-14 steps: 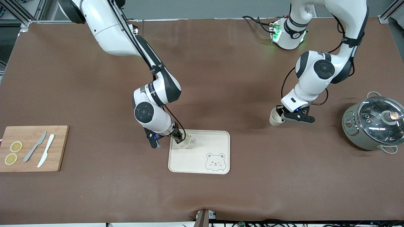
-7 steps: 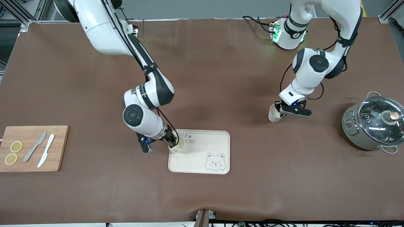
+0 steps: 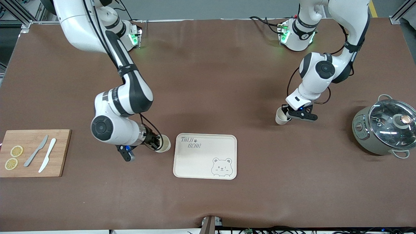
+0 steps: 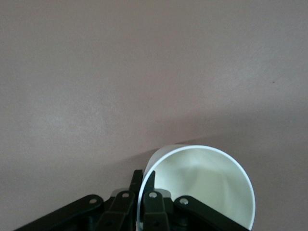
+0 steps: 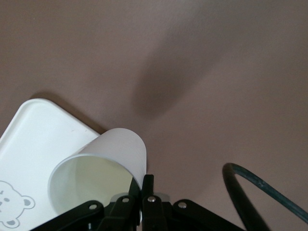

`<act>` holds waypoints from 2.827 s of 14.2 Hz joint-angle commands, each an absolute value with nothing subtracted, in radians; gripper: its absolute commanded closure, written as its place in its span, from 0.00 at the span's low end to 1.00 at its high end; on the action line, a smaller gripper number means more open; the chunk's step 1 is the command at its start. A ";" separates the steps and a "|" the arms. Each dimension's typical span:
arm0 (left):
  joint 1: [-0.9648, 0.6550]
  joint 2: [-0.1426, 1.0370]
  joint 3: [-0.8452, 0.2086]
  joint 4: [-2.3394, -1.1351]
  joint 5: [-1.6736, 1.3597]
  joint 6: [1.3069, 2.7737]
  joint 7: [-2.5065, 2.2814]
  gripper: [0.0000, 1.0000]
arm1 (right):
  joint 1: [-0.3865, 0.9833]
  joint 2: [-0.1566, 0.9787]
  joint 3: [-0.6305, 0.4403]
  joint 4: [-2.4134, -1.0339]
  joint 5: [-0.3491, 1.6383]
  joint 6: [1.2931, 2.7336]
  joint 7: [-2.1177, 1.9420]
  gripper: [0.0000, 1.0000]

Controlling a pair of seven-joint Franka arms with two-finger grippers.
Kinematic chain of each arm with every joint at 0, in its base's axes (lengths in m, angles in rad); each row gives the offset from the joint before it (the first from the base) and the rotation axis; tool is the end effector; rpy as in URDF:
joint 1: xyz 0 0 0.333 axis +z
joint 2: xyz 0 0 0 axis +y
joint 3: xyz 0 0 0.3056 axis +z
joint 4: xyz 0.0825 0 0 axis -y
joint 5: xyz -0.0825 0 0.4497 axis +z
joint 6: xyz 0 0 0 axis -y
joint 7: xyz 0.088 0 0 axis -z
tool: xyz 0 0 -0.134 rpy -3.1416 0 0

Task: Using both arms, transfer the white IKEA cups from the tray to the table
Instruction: 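Carry the cups off the tray with both grippers, apart, then set the cups on the table and open both grippers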

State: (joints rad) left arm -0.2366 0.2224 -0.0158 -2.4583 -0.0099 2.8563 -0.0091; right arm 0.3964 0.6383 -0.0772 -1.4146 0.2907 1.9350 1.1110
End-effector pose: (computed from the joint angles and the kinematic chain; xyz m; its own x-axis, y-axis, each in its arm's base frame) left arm 0.5150 -0.1328 0.1302 0.9581 -0.2269 0.1746 -0.2320 -0.9727 0.0095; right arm 0.7089 0.2709 0.2539 0.6019 -0.7606 -0.2434 -0.7812 -0.6241 0.0186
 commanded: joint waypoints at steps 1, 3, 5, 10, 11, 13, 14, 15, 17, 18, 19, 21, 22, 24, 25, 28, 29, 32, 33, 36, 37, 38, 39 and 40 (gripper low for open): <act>-0.215 0.247 -0.021 -2.442 -0.018 2.873 0.025 1.00 | 0.345 0.572 -0.064 -1.508 0.275 1.934 1.005 1.00; -0.213 0.245 -0.021 -2.442 -0.020 2.873 0.032 1.00 | 0.307 0.537 -0.067 -1.574 0.273 1.942 0.910 1.00; -0.209 0.250 -0.021 -2.439 -0.020 2.873 0.035 1.00 | 0.279 0.526 -0.067 -1.597 0.230 1.941 0.858 1.00; -0.207 0.261 -0.021 -2.424 -0.020 2.873 0.038 1.00 | 0.224 0.508 -0.069 -1.641 0.092 1.936 0.734 1.00; -0.207 0.264 -0.023 -2.419 -0.020 2.873 0.038 0.81 | 0.210 0.496 -0.069 -1.663 0.091 1.945 0.698 1.00; -0.207 0.268 -0.023 -2.415 -0.020 2.873 0.038 0.72 | 0.169 0.479 -0.069 -1.687 0.087 1.945 0.617 1.00; -0.207 0.270 -0.023 -2.410 -0.020 2.873 0.038 0.63 | 0.147 0.468 -0.069 -1.706 0.087 1.953 0.560 1.00; -0.207 0.268 -0.023 -2.410 -0.020 2.873 0.038 0.58 | 0.129 0.456 -0.071 -1.732 0.084 1.968 0.508 1.00; -0.209 0.270 -0.023 -2.404 -0.020 2.873 0.038 0.40 | 0.072 0.427 -0.071 -1.790 0.075 2.020 0.410 1.00; -0.207 0.268 -0.023 -2.402 -0.020 2.873 0.038 0.32 | 0.052 0.426 -0.071 -1.796 0.077 2.025 0.359 1.00; -0.207 0.268 -0.023 -2.402 -0.020 2.873 0.038 0.14 | 0.035 0.428 -0.071 -1.801 0.077 2.029 0.315 1.00; -0.210 0.265 -0.021 -2.396 -0.021 2.873 0.038 0.00 | 0.000 0.423 -0.071 -1.831 0.077 2.052 0.243 1.00; -0.209 0.261 -0.021 -2.396 -0.021 2.872 0.037 0.00 | -0.009 0.423 -0.071 -1.836 0.075 2.059 0.217 1.00; -0.210 0.258 -0.021 -2.376 -0.023 2.864 0.028 0.00 | -0.034 0.426 -0.071 -1.867 0.075 2.100 0.178 1.00; -0.210 0.258 -0.021 -2.362 -0.023 2.852 0.026 0.00 | -0.040 0.426 -0.071 -1.897 0.075 2.144 0.155 1.00; -0.212 0.252 -0.021 -2.280 -0.025 2.725 0.020 0.00 | -0.089 0.433 -0.071 -1.930 0.074 2.207 0.063 1.00; -0.212 0.244 -0.021 -2.255 -0.025 2.680 0.020 0.00 | -0.101 0.434 -0.071 -1.930 0.074 2.209 0.051 1.00; -0.213 0.204 -0.021 -2.201 -0.034 2.554 0.018 0.00 | -0.127 0.436 -0.071 -1.934 0.075 2.209 0.009 1.00; -0.213 0.189 -0.021 -2.185 -0.035 2.515 0.017 0.00 | -0.132 0.436 -0.071 -1.934 0.075 2.209 0.000 1.00; -0.213 0.149 -0.021 -2.128 -0.052 2.392 0.009 0.00 | -0.132 0.436 -0.071 -1.945 0.075 2.227 0.000 1.00; -0.215 0.137 -0.021 -2.105 -0.052 2.350 -0.003 0.00 | -0.132 0.437 -0.069 -1.947 0.075 2.235 0.000 1.00; -0.216 0.129 -0.021 -2.079 -0.052 2.303 -0.012 0.00 | -0.132 0.440 -0.069 -1.947 0.075 2.237 0.002 1.00; -0.219 0.118 -0.021 -2.056 -0.052 2.263 -0.023 0.00 | -0.132 0.442 -0.069 -1.947 0.075 2.238 0.000 1.00; -0.221 0.107 -0.021 -2.042 -0.052 2.234 -0.032 0.00 | -0.135 0.443 -0.069 -1.945 0.075 2.232 0.002 0.72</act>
State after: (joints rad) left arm -0.2181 0.1325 -0.0175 -2.0771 -0.0307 2.3054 -0.0145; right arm -0.1136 0.4654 -0.0861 -1.9173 0.0921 2.2220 0.0090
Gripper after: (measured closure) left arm 0.000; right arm 0.969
